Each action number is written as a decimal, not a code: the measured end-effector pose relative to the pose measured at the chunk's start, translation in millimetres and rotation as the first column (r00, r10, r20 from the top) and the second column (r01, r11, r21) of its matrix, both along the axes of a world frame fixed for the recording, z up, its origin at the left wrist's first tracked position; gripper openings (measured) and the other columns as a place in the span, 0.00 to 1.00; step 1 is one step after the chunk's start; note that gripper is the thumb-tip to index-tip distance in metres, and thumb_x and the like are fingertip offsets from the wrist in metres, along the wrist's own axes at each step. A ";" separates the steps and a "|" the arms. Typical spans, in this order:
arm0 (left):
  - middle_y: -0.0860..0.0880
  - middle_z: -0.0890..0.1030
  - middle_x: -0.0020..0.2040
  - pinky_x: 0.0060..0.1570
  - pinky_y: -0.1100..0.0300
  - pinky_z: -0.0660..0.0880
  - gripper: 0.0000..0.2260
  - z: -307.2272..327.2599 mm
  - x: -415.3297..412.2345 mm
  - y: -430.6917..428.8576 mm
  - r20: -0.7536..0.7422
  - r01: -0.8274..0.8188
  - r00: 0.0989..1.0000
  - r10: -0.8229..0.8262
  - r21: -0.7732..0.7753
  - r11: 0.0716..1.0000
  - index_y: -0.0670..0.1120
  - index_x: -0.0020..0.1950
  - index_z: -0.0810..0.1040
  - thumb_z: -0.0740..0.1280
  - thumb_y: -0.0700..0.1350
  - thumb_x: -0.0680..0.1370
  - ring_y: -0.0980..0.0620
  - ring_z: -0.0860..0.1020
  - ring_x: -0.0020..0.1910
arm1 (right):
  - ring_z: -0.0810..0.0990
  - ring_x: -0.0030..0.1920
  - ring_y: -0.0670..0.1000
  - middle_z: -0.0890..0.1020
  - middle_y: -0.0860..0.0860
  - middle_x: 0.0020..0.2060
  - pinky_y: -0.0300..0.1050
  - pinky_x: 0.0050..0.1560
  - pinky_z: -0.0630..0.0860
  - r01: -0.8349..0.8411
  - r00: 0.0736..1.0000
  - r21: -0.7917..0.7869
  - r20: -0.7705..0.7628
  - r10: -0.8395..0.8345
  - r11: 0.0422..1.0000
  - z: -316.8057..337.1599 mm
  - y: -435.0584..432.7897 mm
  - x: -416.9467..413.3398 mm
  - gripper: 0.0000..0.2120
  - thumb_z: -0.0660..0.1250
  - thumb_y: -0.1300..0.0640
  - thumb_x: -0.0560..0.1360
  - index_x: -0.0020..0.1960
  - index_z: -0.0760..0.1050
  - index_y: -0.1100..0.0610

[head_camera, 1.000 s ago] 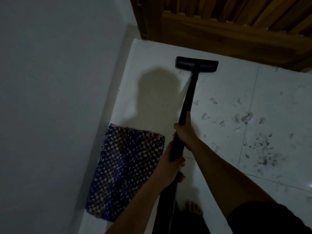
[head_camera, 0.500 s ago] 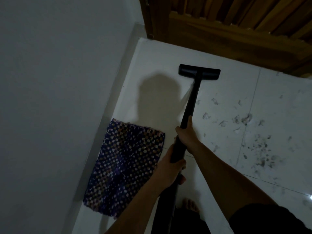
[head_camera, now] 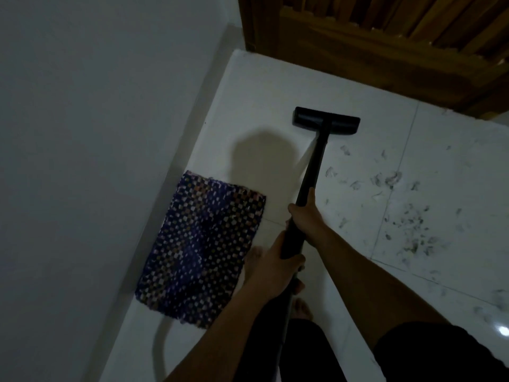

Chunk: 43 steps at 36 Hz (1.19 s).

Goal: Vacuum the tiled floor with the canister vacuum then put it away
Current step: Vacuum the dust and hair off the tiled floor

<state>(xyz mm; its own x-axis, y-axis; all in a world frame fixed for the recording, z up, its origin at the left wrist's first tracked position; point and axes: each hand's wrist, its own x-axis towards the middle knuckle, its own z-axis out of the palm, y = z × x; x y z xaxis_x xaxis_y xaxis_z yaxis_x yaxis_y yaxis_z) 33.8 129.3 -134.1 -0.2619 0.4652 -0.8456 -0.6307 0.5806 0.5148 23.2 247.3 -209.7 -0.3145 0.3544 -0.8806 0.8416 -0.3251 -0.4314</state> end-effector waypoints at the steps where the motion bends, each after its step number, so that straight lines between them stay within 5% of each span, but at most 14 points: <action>1: 0.48 0.73 0.36 0.29 0.58 0.72 0.20 1.2 4.9 -1.3 0.013 -0.007 1.000 0.007 -0.005 1.000 0.49 0.68 0.66 0.61 0.36 0.77 0.54 0.71 0.25 | 0.77 0.33 0.55 0.80 0.63 0.51 0.49 0.42 0.78 0.006 1.000 -0.002 0.004 -0.006 1.000 1.6 -1.7 5.4 0.38 0.59 0.59 0.78 0.76 0.39 0.43; 6: 0.46 0.72 0.37 0.24 0.62 0.72 0.22 4.7 20.9 -3.3 0.073 -0.021 0.997 0.021 -0.003 1.000 0.50 0.70 0.66 0.60 0.35 0.78 0.53 0.70 0.24 | 0.77 0.32 0.54 0.78 0.60 0.49 0.47 0.39 0.77 0.039 0.999 0.001 0.015 -0.039 0.999 6.7 -5.0 27.1 0.37 0.58 0.60 0.78 0.77 0.38 0.43; 12: 0.47 0.73 0.38 0.25 0.62 0.72 0.22 7.6 33.3 -16.0 0.037 0.049 0.998 -0.048 -0.014 0.999 0.47 0.69 0.66 0.60 0.35 0.77 0.52 0.71 0.27 | 0.77 0.36 0.57 0.77 0.62 0.53 0.56 0.52 0.79 0.114 0.993 0.003 0.026 -0.114 0.994 1.9 -18.8 46.3 0.39 0.59 0.60 0.77 0.76 0.38 0.43; 16: 0.46 0.73 0.38 0.22 0.65 0.72 0.22 15.0 39.1 -34.0 0.069 0.040 0.997 -0.040 0.001 0.999 0.49 0.70 0.65 0.60 0.35 0.77 0.52 0.71 0.28 | 0.77 0.41 0.59 0.76 0.57 0.44 0.60 0.54 0.78 0.129 0.991 0.016 0.032 -0.129 0.992 5.2 -39.8 52.5 0.40 0.60 0.61 0.76 0.77 0.39 0.43; 21: 0.48 0.74 0.37 0.34 0.58 0.72 0.22 19.2 48.8 -65.4 0.000 0.101 0.995 -0.101 -0.012 0.995 0.47 0.70 0.65 0.61 0.36 0.77 0.53 0.72 0.29 | 0.78 0.43 0.60 0.77 0.62 0.52 0.59 0.53 0.78 0.139 0.990 0.006 0.032 -0.140 0.990 12.3 -71.8 62.3 0.39 0.60 0.60 0.76 0.77 0.39 0.43; 29: 0.47 0.73 0.36 0.36 0.54 0.69 0.20 22.9 69.2 -113.2 -0.001 0.130 0.991 -0.130 -0.035 0.991 0.47 0.66 0.67 0.62 0.36 0.75 0.51 0.70 0.28 | 0.77 0.43 0.61 0.76 0.66 0.56 0.59 0.52 0.78 0.157 0.987 0.006 0.030 -0.157 0.988 11.2 -120.5 87.5 0.39 0.61 0.61 0.76 0.77 0.40 0.45; 36: 0.47 0.72 0.36 0.25 0.61 0.72 0.21 36.4 104.2 -148.6 0.077 0.115 0.990 -0.115 0.010 0.993 0.48 0.67 0.66 0.61 0.35 0.76 0.52 0.71 0.28 | 0.78 0.49 0.64 0.75 0.64 0.55 0.63 0.56 0.76 0.198 0.979 0.013 0.052 -0.199 0.980 10.5 -156.6 126.2 0.40 0.62 0.60 0.75 0.77 0.40 0.45; 41: 0.46 0.70 0.35 0.21 0.65 0.71 0.17 48.4 136.7 -163.3 0.123 0.053 0.991 -0.056 0.034 0.998 0.48 0.62 0.68 0.59 0.34 0.76 0.53 0.70 0.26 | 0.77 0.44 0.61 0.76 0.65 0.54 0.62 0.54 0.78 0.177 0.981 0.029 0.070 -0.179 0.984 14.7 -172.0 156.9 0.39 0.61 0.60 0.76 0.77 0.41 0.46; 43: 0.46 0.71 0.35 0.22 0.65 0.71 0.15 51.9 151.3 -168.3 0.122 0.044 0.991 -0.047 0.030 0.999 0.47 0.61 0.69 0.60 0.34 0.76 0.53 0.70 0.26 | 0.77 0.39 0.59 0.76 0.65 0.55 0.57 0.44 0.80 0.168 0.983 0.013 0.068 -0.168 0.986 20.5 -176.1 170.5 0.39 0.61 0.61 0.77 0.77 0.41 0.46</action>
